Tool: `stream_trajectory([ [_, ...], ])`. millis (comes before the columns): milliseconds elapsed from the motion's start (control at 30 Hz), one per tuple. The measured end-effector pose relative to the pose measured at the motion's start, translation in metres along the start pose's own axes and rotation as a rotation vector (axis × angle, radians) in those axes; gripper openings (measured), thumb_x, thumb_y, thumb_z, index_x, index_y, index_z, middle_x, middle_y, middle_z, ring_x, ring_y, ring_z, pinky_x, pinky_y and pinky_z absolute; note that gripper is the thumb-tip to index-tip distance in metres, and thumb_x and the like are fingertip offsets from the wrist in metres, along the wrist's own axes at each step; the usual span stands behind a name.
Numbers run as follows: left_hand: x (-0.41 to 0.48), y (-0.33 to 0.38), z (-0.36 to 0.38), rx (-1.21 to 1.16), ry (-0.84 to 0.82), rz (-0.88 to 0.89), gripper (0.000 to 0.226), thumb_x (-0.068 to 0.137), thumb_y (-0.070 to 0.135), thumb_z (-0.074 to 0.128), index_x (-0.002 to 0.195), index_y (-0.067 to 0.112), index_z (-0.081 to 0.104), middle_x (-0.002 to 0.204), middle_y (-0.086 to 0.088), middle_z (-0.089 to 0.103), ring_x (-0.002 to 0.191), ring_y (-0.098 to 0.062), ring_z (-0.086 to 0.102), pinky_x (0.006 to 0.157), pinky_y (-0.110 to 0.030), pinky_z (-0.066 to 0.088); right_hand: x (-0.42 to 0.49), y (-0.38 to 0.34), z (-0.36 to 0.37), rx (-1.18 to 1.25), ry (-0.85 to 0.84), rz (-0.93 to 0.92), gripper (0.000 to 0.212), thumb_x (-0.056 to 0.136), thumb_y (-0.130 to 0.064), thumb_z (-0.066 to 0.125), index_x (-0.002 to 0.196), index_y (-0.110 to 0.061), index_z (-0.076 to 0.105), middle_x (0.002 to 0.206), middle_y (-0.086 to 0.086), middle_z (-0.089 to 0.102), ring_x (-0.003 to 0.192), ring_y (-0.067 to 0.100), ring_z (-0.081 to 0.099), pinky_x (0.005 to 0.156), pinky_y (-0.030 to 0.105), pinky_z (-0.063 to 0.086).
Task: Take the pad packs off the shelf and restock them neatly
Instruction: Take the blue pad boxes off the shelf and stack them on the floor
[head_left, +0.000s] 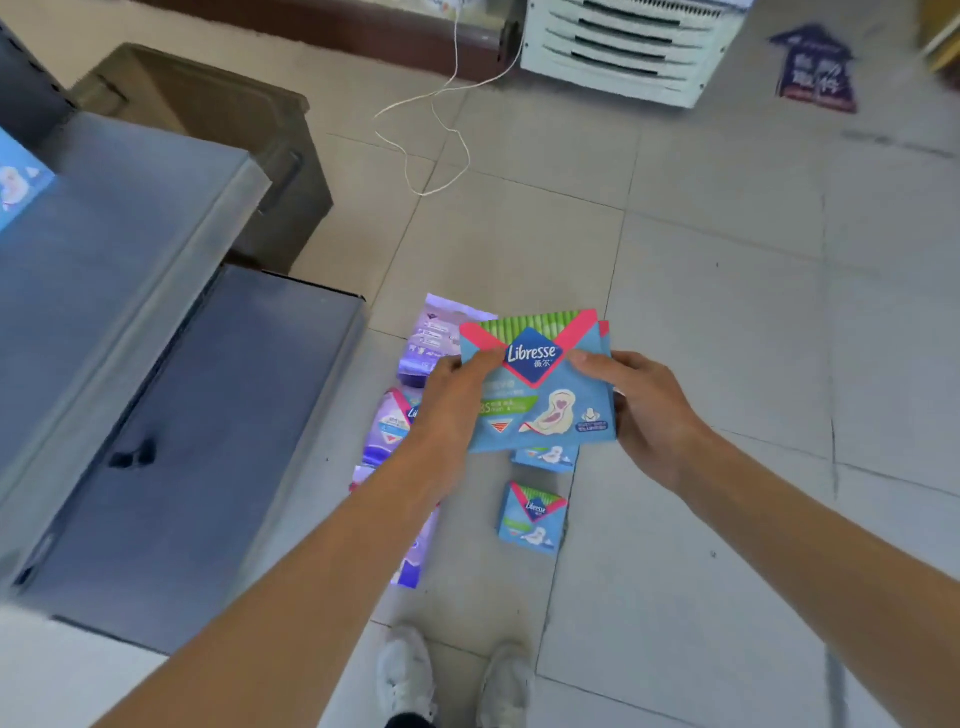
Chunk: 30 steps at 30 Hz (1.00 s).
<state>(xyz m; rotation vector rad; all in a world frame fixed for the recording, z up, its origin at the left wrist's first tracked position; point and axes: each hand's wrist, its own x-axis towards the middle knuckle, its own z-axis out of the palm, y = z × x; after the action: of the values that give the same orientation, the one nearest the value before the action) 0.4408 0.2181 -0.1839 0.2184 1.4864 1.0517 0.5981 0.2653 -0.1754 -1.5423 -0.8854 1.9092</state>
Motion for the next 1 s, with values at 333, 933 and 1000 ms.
stream_trajectory([
  [333,0.028,-0.056,0.028,0.211,-0.062,-0.071,0.056,0.066,0.037,0.061,0.115,0.011,0.057,0.112,-0.013,0.067,0.098,-0.029,0.066,0.090,-0.045,0.051,0.008,0.043,-0.050,0.043,0.064,0.108,0.045,0.079,-0.025,0.072,0.115,0.001,0.064,0.102,0.016,0.073,0.076,0.025,0.071,0.062,0.028,0.058],
  [933,0.157,-0.236,0.029,0.679,0.035,-0.224,0.030,0.095,0.023,0.055,0.114,0.004,0.045,0.114,-0.021,0.057,0.095,-0.032,0.060,0.074,-0.035,0.047,0.123,0.211,-0.121,-0.163,0.069,0.451,0.030,0.090,-0.009,0.063,0.116,0.001,0.054,0.104,0.016,0.065,0.069,0.014,0.063,0.052,0.017,0.049],
  [1000,0.170,-0.266,0.023,0.697,0.029,-0.217,0.023,0.095,0.019,0.056,0.111,0.007,0.045,0.114,-0.021,0.058,0.087,-0.027,0.058,0.067,-0.031,0.046,0.135,0.243,-0.127,-0.181,0.047,0.485,0.016,0.089,-0.008,0.064,0.104,-0.004,0.059,0.101,0.014,0.067,0.072,0.016,0.064,0.059,0.021,0.051],
])
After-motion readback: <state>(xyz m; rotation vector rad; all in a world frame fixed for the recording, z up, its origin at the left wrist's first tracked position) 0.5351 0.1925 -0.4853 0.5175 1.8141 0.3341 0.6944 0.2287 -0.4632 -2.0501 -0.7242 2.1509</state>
